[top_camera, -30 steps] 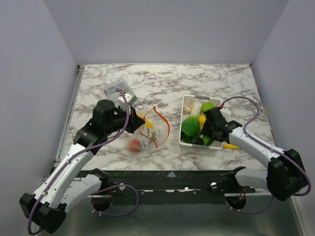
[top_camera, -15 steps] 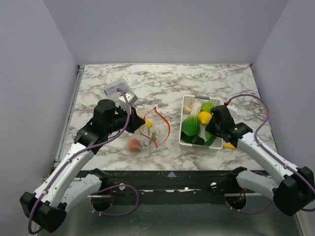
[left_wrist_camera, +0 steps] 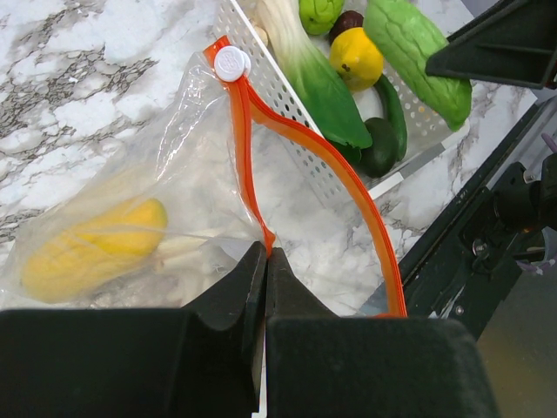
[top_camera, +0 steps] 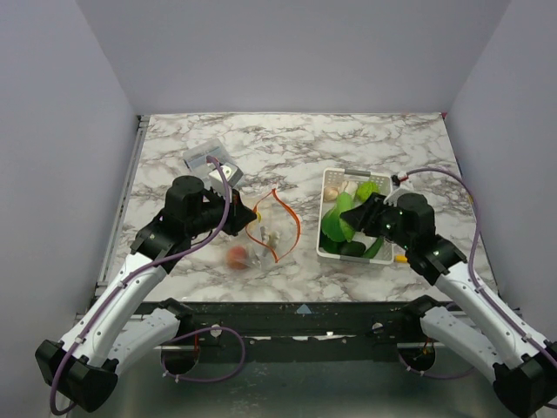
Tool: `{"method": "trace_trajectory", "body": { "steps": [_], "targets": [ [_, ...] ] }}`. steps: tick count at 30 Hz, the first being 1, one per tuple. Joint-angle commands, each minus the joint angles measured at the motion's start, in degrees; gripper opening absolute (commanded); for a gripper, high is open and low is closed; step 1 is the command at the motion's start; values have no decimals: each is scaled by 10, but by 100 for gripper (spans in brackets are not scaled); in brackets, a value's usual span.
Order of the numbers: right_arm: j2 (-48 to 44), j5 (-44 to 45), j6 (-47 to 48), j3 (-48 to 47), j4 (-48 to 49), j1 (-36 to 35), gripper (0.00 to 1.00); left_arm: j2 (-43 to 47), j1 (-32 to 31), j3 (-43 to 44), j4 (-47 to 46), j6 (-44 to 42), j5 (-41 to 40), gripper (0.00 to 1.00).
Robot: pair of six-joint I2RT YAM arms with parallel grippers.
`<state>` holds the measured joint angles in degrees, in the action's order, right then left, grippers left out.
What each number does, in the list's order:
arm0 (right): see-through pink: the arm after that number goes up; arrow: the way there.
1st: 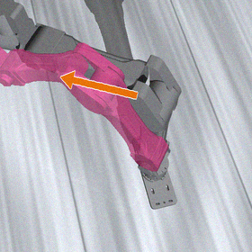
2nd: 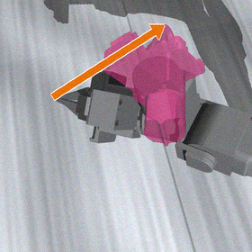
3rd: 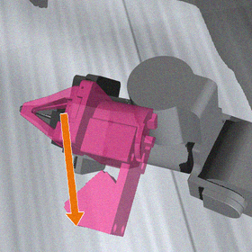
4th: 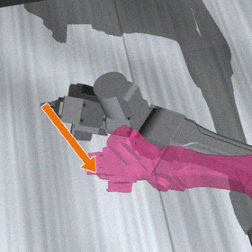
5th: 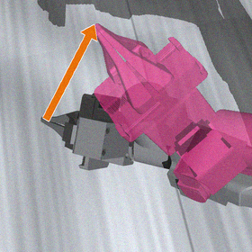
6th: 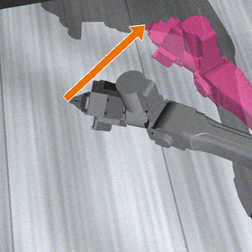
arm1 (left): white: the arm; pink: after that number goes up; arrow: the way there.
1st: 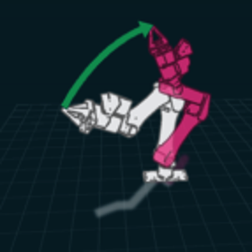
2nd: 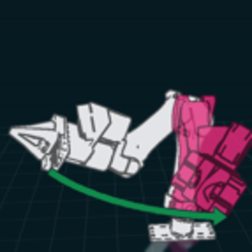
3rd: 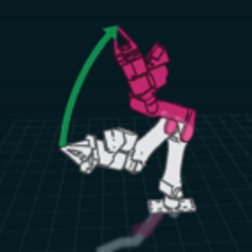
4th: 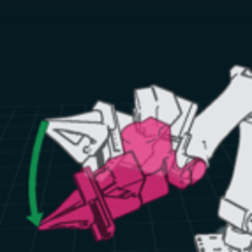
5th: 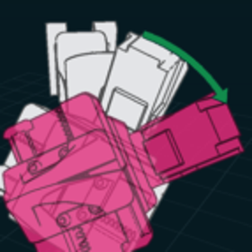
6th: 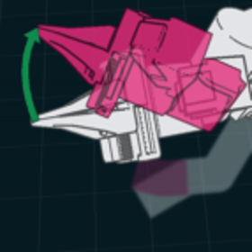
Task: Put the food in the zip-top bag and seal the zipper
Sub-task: Pick up the fake vegetable from the bin, then place the fake vegetable in the zipper food storage bag.
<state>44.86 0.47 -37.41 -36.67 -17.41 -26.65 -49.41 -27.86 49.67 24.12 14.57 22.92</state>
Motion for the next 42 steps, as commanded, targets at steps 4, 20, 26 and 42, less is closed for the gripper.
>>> {"method": "trace_trajectory", "body": {
  "steps": [4, 20, 26, 42],
  "targets": [
    [55, -414, -92, 72, 357, -4, 11, 0, 2, 7, 1, -4, 4, 0],
    [206, -448, -135, 9, 313, -65, 10, -3, 2, 7, 2, -4, 5, 0],
    [263, -434, -168, -33, 312, -77, 12, -5, 2, 8, 2, -3, 6, 0],
    [394, -209, -154, -186, 240, -186, 18, -5, 2, 7, 2, -6, 2, 0]
  ]
}}
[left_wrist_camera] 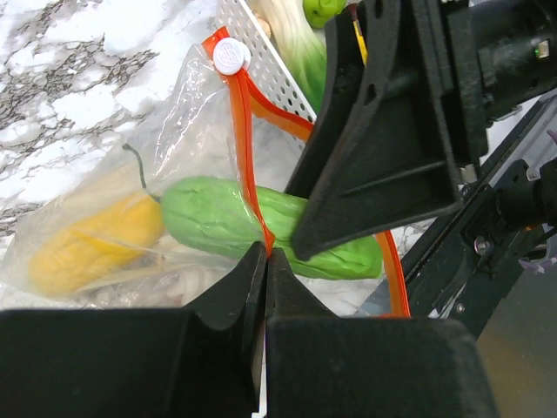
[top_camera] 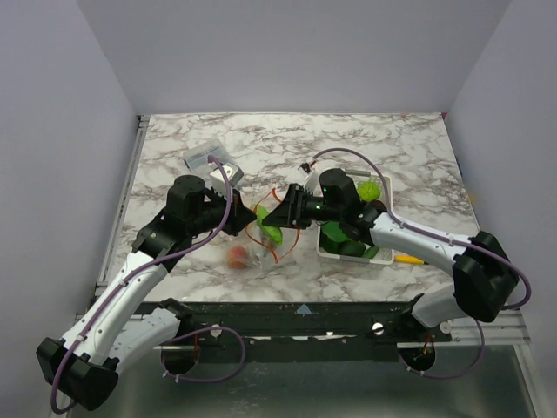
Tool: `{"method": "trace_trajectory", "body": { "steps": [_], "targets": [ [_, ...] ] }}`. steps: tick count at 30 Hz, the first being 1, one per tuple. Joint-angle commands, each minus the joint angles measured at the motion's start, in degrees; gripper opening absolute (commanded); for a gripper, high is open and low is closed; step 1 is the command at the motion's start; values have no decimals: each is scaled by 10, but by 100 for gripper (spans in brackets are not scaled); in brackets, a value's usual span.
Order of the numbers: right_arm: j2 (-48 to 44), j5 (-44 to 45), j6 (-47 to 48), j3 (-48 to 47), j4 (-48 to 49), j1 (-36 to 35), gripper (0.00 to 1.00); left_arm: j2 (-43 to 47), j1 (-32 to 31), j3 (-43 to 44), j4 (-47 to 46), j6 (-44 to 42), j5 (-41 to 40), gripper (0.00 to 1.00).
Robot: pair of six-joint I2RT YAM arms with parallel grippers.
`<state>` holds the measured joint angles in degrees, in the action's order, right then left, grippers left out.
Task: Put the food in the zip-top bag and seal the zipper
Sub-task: Place the fake vegetable in the zipper food storage bag.
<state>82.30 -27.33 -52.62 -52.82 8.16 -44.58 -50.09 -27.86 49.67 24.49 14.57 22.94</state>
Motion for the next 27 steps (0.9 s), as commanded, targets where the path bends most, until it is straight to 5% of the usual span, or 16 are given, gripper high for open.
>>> {"method": "trace_trajectory", "body": {
  "steps": [1, 14, 23, 27],
  "targets": [
    [24, 72, -2, -28, -9, -8, 18, 2, 2, 7, -2, -6, 2, 0],
    [89, 128, 35, -99, -39, -20, 43, 7, 2, 6, -1, -7, 1, 0],
    [42, 174, 63, -79, -65, -24, 64, 5, 2, 7, -1, -6, 4, 0],
    [20, 184, 72, -69, -74, -24, 66, 5, 2, 7, -1, -6, 3, 0]
  ]
}}
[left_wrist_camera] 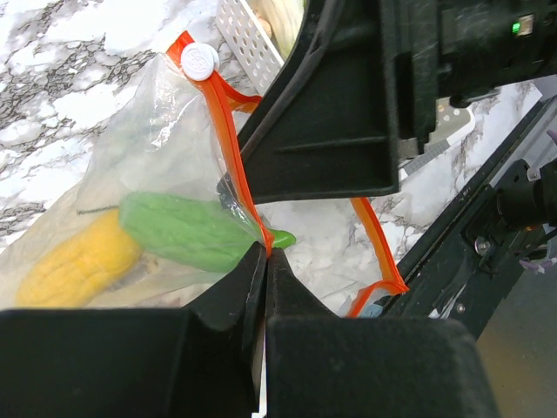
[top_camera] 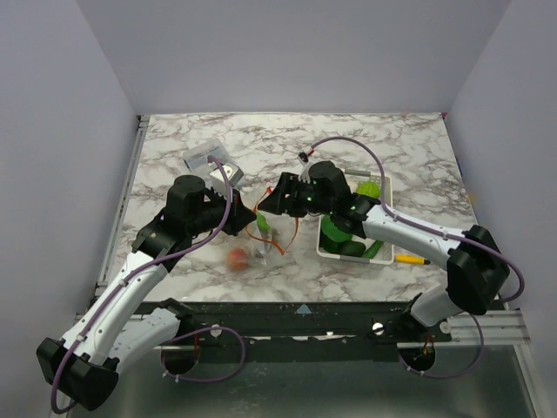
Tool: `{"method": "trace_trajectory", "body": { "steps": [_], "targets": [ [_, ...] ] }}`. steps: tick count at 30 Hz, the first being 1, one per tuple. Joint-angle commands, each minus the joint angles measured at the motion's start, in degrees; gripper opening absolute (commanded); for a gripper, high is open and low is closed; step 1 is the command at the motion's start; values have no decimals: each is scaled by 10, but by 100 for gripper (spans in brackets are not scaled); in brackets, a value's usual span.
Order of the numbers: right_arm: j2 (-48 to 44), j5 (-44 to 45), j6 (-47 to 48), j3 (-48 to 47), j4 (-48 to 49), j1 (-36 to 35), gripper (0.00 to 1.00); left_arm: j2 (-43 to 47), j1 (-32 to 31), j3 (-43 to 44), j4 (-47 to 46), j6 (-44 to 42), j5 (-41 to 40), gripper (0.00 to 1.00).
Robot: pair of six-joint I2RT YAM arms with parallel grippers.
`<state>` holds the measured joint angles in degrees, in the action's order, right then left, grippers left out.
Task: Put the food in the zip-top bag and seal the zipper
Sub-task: Place the fake vegetable in the zipper food storage bag, then pick up the fake fruit from the bin.
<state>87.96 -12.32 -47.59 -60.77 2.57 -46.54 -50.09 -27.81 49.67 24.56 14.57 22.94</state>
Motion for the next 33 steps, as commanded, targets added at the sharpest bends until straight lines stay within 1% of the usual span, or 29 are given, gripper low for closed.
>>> {"method": "trace_trajectory", "body": {
  "steps": [1, 7, 12, 15, 20, 24, 26, 29, 33],
  "targets": [
    [-42, 33, 23, 13, -18, -4, 66, 5, 2, 7, -2, -6, 3, 0],
    [-75, 45, 36, 27, -24, -4, 66, 4, 2, 8, -1, -6, 3, 0],
    [-121, 90, 69, 36, -77, -4, 66, 9, 1, 8, 2, -7, 2, 0],
    [-171, 165, 88, 54, -113, -4, 66, 12, 2, 6, 1, -7, 1, 0],
    [-268, 287, 91, 98, -178, -4, 66, 3, 2, 8, 5, -9, -7, 0],
    [-328, 395, 99, 137, -228, -4, 66, -3, 1, 9, 4, -9, -10, 0],
    [-342, 444, 93, 143, -261, -4, 66, -7, 1, 12, 8, -8, -17, 0],
    [-347, 496, 65, 148, -303, -3, 68, -17, 1, 35, 41, -2, -24, 0],
    [-328, 529, 23, 171, -313, 6, 79, -16, 0, 46, 66, -4, -37, 0]
  ]
}}
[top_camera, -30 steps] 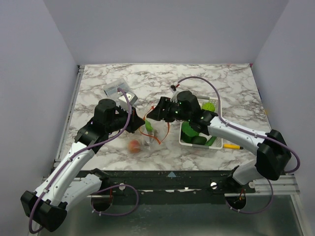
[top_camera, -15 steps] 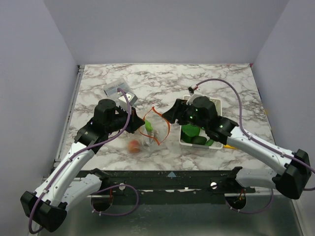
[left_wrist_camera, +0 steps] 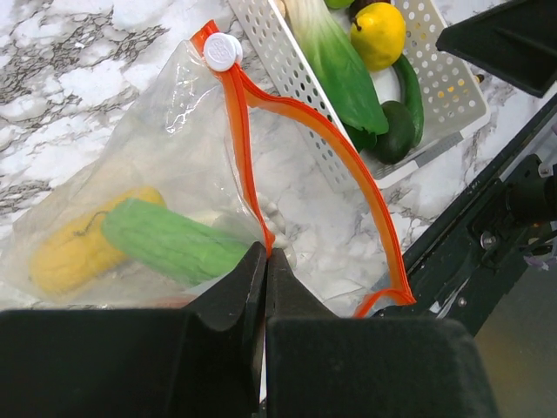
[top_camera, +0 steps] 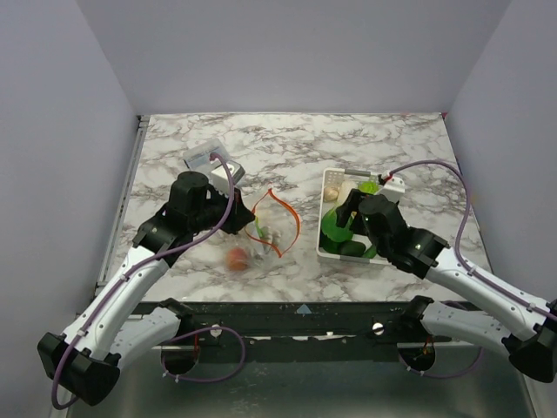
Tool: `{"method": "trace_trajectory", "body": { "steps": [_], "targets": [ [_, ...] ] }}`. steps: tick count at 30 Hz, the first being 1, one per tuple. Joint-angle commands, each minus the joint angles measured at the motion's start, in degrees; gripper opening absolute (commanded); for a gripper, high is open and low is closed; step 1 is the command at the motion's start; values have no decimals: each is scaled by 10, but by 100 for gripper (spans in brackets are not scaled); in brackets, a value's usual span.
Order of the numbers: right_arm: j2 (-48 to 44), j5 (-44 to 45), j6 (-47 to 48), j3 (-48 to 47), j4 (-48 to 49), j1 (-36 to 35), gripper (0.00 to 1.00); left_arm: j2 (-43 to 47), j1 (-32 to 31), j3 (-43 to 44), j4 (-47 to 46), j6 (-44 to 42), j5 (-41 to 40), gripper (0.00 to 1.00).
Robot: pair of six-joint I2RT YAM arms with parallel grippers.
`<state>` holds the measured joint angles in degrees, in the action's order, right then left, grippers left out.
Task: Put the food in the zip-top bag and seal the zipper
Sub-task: Pick up the fake fruit from the bin.
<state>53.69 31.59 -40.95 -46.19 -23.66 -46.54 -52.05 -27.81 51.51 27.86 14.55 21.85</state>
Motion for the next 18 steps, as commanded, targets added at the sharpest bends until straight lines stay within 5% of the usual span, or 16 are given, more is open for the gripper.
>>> {"method": "trace_trajectory", "body": {
  "steps": [1, 10, 18],
  "targets": [
    [22, 84, -49, 30, -46, 16, 80, 6, 0, 21, 30, -5, -30, 0],
    [78, -157, -48, 101, 58, 245, 84, 19, -1, -19, 1, -24, -52, 0],
    [112, -146, -74, 124, 94, 265, 93, 20, 0, -18, -3, -24, -33, 0]
  ]
}}
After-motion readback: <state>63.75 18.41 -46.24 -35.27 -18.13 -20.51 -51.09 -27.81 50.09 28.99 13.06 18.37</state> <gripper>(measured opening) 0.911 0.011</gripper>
